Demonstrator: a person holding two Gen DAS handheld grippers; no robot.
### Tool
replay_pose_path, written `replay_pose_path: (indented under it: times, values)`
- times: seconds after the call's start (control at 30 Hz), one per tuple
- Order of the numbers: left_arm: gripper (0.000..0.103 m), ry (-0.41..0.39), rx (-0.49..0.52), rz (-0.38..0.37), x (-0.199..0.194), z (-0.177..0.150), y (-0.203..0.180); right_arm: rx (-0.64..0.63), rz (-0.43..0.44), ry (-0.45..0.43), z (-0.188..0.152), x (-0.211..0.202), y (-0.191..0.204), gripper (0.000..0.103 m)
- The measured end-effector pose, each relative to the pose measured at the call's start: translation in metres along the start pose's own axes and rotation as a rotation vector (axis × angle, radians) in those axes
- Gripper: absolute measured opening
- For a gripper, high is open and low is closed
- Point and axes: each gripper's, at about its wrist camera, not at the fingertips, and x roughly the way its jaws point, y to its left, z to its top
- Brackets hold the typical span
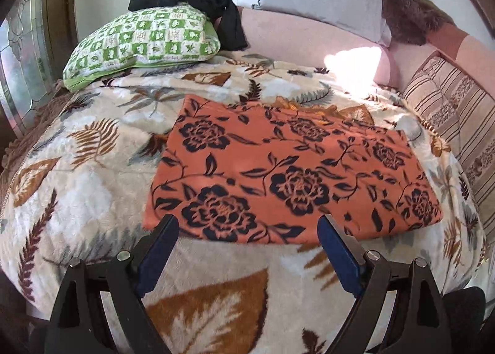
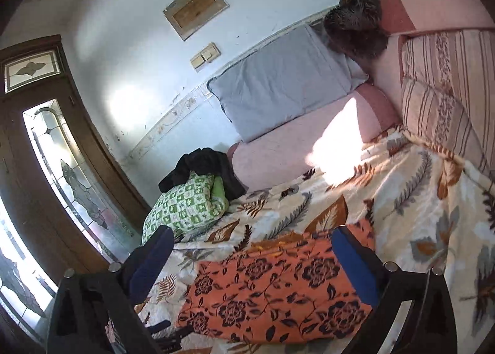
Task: Fold small clothes
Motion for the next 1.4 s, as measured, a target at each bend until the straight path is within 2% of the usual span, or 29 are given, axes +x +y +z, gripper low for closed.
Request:
replay_pose_path:
  times: [0.1,0.17,0.23,0.37,0.43,0.5,0.63,0.7,0.73,0.77,0.8,0.93,1.0,1.07,1.1,1.17,1.23,1.33,1.4]
  values:
    - [0.091,0.006,0.000,0.006,-0.003,-0.003,-0.001,0.315,-0.010,0.207,-0.076,0.031,-0.062,0.103]
    - [0.091,0.004,0.021,0.020,-0.003,-0.002,-0.007,0.507,0.017,0.274,-0.111,0.047,-0.097,0.102]
    - [0.091,0.006,0.035,0.029,-0.003,0.001,-0.013,0.610,0.054,0.262,-0.125,0.050,-0.117,0.102]
    - [0.091,0.019,0.014,0.039,0.005,0.011,-0.023,0.762,0.081,0.262,-0.127,0.067,-0.150,0.102]
    - [0.091,0.028,0.007,0.045,0.012,0.015,-0.029,0.793,0.046,0.232,-0.122,0.073,-0.163,0.102]
    - [0.091,0.039,0.017,0.047,0.022,0.019,-0.038,0.825,0.055,0.200,-0.116,0.080,-0.176,0.102]
    - [0.091,0.062,0.039,0.057,0.045,0.025,-0.051,0.866,0.011,0.172,-0.107,0.085,-0.192,0.101]
    - [0.091,0.067,0.040,0.059,0.054,0.029,-0.054,0.850,-0.008,0.162,-0.099,0.086,-0.195,0.096]
    - [0.091,0.068,0.039,0.062,0.059,0.031,-0.054,0.844,-0.024,0.167,-0.096,0.088,-0.196,0.089]
    - [0.091,0.071,0.038,0.063,0.062,0.032,-0.055,0.841,-0.052,0.192,-0.094,0.092,-0.198,0.081]
    - [0.091,0.074,0.037,0.061,0.065,0.034,-0.054,0.848,-0.079,0.218,-0.094,0.096,-0.201,0.079]
    - [0.091,0.079,0.015,0.066,0.076,0.040,-0.049,0.799,-0.129,0.230,-0.085,0.105,-0.195,0.077]
    - [0.091,0.085,0.002,0.060,0.081,0.042,-0.047,0.775,-0.148,0.238,-0.082,0.110,-0.192,0.071]
    - [0.091,0.083,0.001,0.053,0.085,0.044,-0.047,0.755,-0.162,0.264,-0.081,0.119,-0.189,0.048]
    - [0.091,0.082,0.004,0.049,0.087,0.044,-0.047,0.753,-0.170,0.275,-0.084,0.120,-0.189,0.046]
    - [0.091,0.081,0.017,0.050,0.093,0.044,-0.049,0.738,-0.178,0.257,-0.084,0.120,-0.188,0.045]
    - [0.091,0.112,0.031,0.066,0.106,0.042,-0.051,0.705,-0.187,0.273,-0.085,0.125,-0.184,0.046]
    - [0.091,0.169,0.078,0.099,0.128,0.035,-0.058,0.732,-0.161,0.260,-0.088,0.130,-0.188,0.056]
    - [0.091,0.154,0.083,0.098,0.124,0.037,-0.060,0.734,-0.158,0.260,-0.086,0.132,-0.187,0.058]
